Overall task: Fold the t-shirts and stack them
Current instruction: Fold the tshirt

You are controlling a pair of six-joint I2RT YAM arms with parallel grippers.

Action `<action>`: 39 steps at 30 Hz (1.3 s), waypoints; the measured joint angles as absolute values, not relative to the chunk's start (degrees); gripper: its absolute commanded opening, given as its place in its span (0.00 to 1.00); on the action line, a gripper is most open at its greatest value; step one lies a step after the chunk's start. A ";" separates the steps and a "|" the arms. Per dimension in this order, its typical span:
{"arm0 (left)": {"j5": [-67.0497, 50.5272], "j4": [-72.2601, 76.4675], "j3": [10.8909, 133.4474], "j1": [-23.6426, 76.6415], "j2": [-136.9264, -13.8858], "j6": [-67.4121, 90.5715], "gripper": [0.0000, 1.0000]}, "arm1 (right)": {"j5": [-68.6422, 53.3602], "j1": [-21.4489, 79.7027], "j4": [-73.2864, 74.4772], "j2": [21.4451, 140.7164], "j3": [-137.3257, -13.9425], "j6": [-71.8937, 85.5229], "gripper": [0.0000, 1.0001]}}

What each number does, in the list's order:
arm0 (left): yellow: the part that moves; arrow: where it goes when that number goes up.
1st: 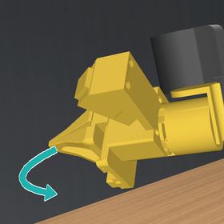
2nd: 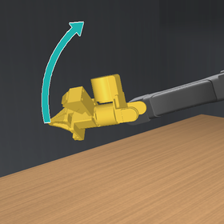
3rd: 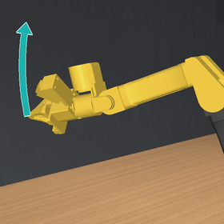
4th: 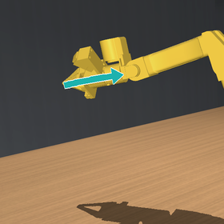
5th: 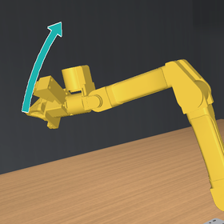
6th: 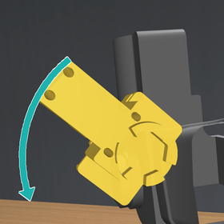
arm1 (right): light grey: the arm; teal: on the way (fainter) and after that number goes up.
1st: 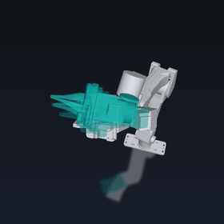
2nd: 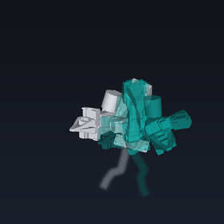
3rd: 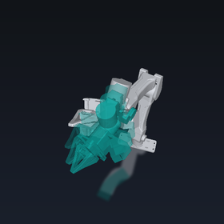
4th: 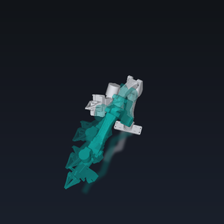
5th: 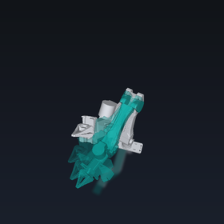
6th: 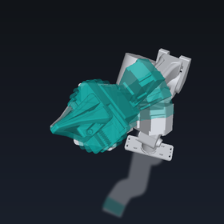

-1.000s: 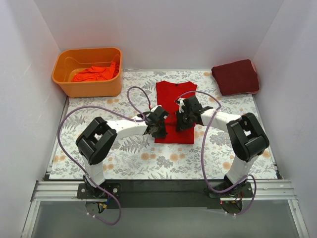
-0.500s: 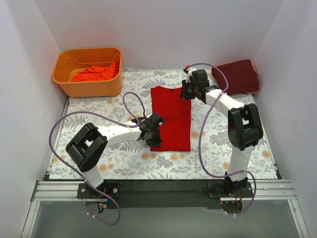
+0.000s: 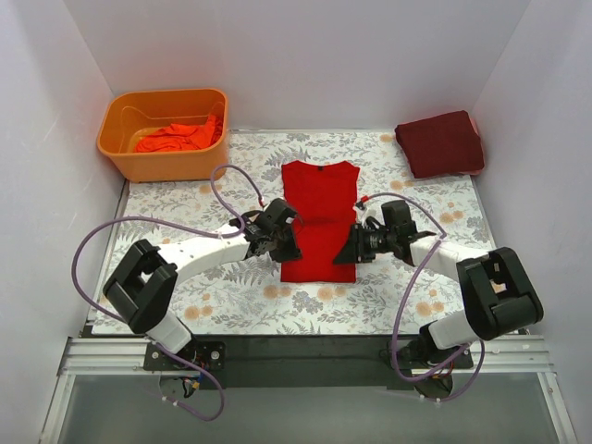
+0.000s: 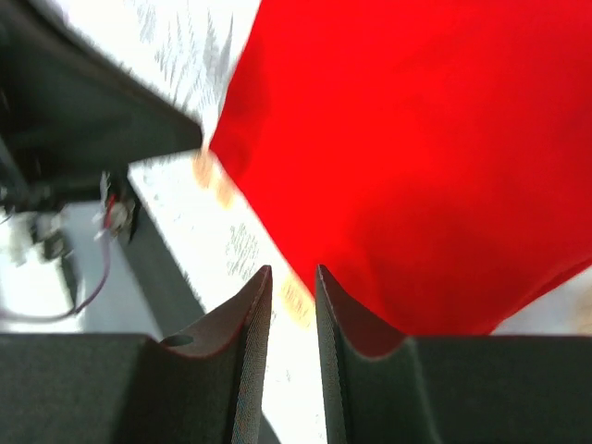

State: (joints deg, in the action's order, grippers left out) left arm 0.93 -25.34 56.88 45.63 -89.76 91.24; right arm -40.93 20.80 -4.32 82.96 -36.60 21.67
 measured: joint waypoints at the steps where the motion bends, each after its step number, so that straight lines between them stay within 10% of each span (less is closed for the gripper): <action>1: 0.36 -24.82 56.82 45.43 -90.13 91.15 0.12 | -42.33 20.75 -5.06 82.96 -35.00 22.15 0.32; 17: -5.21 -24.08 50.26 38.79 -90.72 92.12 0.15 | -52.10 11.35 -11.07 90.50 -28.56 28.05 0.31; 39: -17.23 -18.79 79.96 25.26 -119.55 86.19 0.20 | -48.86 7.01 -16.05 115.07 -56.40 31.16 0.31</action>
State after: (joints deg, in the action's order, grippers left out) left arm -17.23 -18.79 79.96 25.26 -119.55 86.19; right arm -48.86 7.01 -16.05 115.07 -56.40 31.16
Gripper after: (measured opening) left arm 0.165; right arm 0.309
